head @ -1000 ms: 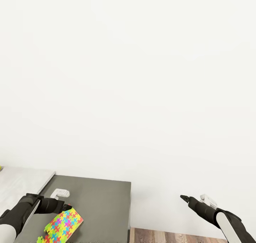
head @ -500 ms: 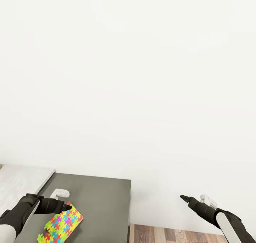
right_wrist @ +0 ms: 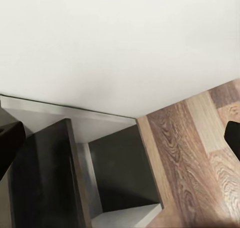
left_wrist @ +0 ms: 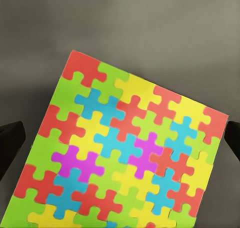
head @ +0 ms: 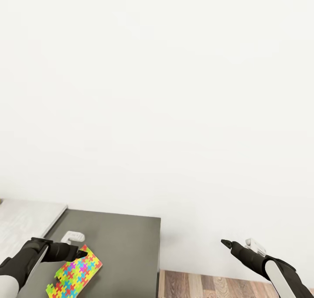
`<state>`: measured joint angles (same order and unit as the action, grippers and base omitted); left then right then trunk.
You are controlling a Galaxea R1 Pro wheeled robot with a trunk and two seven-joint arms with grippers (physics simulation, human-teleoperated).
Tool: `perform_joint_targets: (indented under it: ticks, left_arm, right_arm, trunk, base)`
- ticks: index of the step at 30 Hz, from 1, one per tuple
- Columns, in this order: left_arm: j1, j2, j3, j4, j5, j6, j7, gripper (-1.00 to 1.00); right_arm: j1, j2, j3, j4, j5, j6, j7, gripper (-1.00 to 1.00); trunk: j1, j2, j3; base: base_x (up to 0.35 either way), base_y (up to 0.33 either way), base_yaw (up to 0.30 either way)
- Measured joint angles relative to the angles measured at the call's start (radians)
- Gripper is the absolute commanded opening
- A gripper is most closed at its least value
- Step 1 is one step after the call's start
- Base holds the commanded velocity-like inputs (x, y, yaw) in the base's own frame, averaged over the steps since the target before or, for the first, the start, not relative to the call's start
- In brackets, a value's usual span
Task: Put all the toys in the child's room - the three board games (two on the bed and one on the table), the two jigsaw puzzles on the table, and the tennis ball on the table - inside the toy box on the table in the child's room.
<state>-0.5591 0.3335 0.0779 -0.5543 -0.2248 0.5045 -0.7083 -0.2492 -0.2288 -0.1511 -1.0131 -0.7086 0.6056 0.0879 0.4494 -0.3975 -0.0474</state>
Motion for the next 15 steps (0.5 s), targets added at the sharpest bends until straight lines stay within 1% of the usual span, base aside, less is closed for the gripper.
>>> perform_joint_targets:
  ticks: [7, 15]
  left_arm:
    - [0.0, 0.009, 0.007, 0.0, 0.0, -0.006, 0.009, 1.0]
    - [0.0, 0.013, 0.008, 0.002, 0.0, -0.02, 0.013, 1.0]
  right_arm:
    - [0.0, 0.0, 0.0, 0.0, 0.0, 0.0, 0.0, 1.0]
    - [0.0, 0.0, 0.0, 0.0, 0.0, 0.0, 0.0, 1.0]
  trunk:
    - [0.0, 0.0, -0.012]
    - [0.0, 0.0, -0.025]
  base:
    - [0.0, 0.0, 0.0]
    - [0.0, 0.0, 0.0]
